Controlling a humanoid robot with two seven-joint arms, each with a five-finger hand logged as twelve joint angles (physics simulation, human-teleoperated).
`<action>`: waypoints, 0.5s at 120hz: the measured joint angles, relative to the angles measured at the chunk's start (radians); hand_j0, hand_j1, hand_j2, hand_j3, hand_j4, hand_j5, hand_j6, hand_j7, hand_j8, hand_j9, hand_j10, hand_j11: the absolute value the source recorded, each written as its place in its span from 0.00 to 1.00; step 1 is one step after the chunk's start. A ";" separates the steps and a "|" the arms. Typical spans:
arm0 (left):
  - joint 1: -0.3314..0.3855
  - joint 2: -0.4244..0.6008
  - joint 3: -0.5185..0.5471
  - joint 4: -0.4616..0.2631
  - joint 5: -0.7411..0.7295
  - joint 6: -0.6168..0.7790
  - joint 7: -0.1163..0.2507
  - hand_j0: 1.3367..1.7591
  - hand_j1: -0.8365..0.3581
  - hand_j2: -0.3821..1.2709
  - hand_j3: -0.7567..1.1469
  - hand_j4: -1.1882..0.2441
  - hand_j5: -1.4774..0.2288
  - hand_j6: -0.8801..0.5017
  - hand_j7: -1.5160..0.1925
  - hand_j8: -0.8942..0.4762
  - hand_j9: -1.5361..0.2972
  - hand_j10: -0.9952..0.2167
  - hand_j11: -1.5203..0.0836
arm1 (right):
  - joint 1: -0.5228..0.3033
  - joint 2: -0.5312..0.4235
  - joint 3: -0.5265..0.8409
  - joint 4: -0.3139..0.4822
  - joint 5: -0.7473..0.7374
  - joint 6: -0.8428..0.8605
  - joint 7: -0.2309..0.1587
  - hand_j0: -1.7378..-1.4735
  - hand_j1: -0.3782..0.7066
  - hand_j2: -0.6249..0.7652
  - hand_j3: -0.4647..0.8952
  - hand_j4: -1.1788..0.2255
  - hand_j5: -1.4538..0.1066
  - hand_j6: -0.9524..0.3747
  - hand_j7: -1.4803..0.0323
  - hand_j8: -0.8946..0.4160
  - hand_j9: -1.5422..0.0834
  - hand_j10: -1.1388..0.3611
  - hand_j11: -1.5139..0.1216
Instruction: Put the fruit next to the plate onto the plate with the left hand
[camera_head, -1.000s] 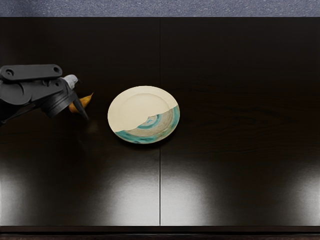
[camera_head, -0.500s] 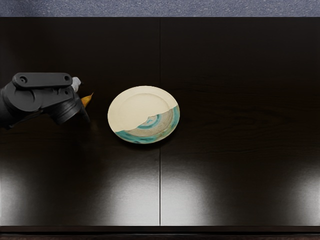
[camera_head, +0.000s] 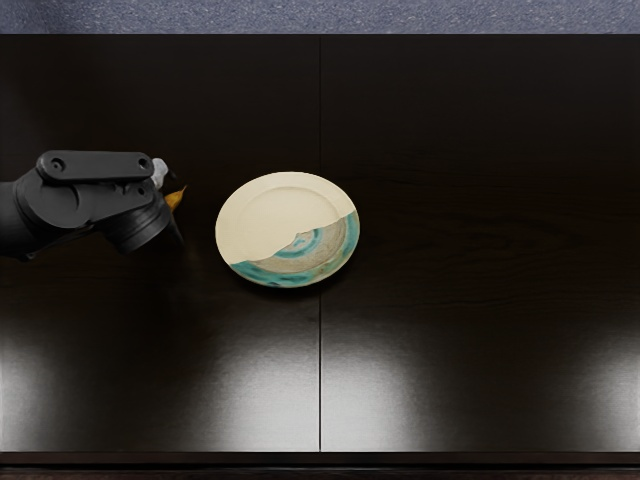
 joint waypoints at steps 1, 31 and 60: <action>0.000 0.001 0.000 0.000 0.000 0.000 0.000 0.76 0.76 0.26 0.40 0.66 0.69 0.46 0.71 0.48 0.67 0.62 0.76 | 0.000 0.000 0.000 0.000 0.000 0.000 0.000 0.30 0.04 0.45 0.34 0.83 0.92 0.71 0.97 0.68 0.94 0.75 0.92; -0.001 0.006 0.014 -0.001 -0.001 -0.002 0.000 0.76 0.73 0.26 0.40 0.65 0.67 0.45 0.69 0.46 0.65 0.60 0.74 | 0.000 0.000 0.000 0.000 0.000 0.000 0.000 0.30 0.04 0.45 0.34 0.83 0.92 0.71 0.97 0.68 0.94 0.75 0.92; 0.001 0.006 0.040 -0.001 -0.002 -0.003 0.000 0.76 0.68 0.27 0.40 0.61 0.63 0.41 0.65 0.42 0.62 0.56 0.70 | 0.000 0.000 0.000 0.000 0.000 0.000 0.000 0.30 0.04 0.45 0.34 0.83 0.92 0.71 0.97 0.68 0.94 0.75 0.92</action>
